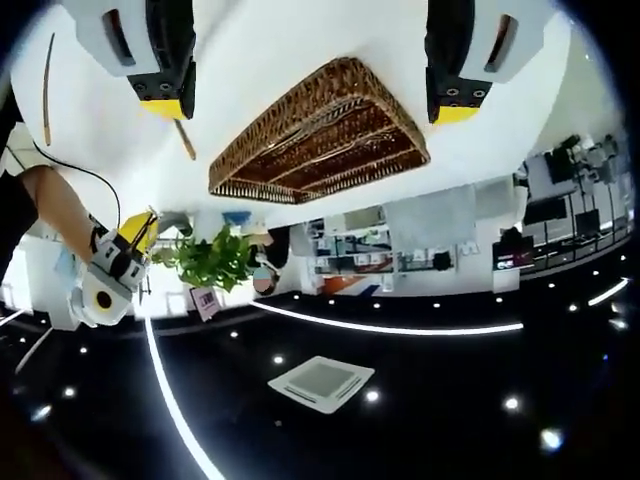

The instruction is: Arrange the knives, forks, and spoons in their matching storage slots by inserting each utensil handle-first until every utensil is classified and aligned in the correct compartment

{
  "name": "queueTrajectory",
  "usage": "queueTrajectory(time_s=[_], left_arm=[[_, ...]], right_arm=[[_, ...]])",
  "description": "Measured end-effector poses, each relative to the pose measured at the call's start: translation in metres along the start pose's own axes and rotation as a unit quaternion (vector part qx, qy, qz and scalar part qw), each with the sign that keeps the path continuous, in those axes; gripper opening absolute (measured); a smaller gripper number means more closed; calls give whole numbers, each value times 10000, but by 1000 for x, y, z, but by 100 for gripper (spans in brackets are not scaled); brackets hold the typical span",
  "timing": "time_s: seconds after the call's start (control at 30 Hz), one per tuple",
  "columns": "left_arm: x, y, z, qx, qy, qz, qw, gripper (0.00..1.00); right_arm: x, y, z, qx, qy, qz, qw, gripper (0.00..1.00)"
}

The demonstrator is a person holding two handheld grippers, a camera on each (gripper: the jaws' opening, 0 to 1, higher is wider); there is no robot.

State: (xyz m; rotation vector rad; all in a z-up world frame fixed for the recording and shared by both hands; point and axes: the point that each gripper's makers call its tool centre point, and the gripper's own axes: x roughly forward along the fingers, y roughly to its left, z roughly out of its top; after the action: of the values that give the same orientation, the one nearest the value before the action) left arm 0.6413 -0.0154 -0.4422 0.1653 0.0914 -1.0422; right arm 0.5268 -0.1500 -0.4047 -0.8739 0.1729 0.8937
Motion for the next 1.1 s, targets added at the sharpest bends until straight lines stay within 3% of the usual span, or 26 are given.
queueTrajectory(time_s=[0.2, 0.47, 0.53, 0.63, 0.8, 1.1], left_arm=[[0, 0, 0, 59, 13, 22, 10000, 100], [1, 1, -5, 107, 22, 14, 9999, 100], [1, -4, -9, 147, 79, -120, 9998, 100], [1, -1, -10, 135, 71, -87, 9998, 100], [1, 4, -10, 106, -3, 4, 9999, 100], [4, 4, -17, 260, 157, 57, 9995, 100]], right_arm=[[5, -9, 5, -2, -145, -203, 9997, 0], [25, 9, -12, -82, 212, 149, 9996, 0], [27, 7, -18, -88, 309, 128, 9994, 0], [26, 3, -21, -261, 329, 164, 9990, 0], [26, -4, -18, -194, 314, 149, 9992, 0], [33, -23, -18, -235, 386, 123, 9989, 0]])
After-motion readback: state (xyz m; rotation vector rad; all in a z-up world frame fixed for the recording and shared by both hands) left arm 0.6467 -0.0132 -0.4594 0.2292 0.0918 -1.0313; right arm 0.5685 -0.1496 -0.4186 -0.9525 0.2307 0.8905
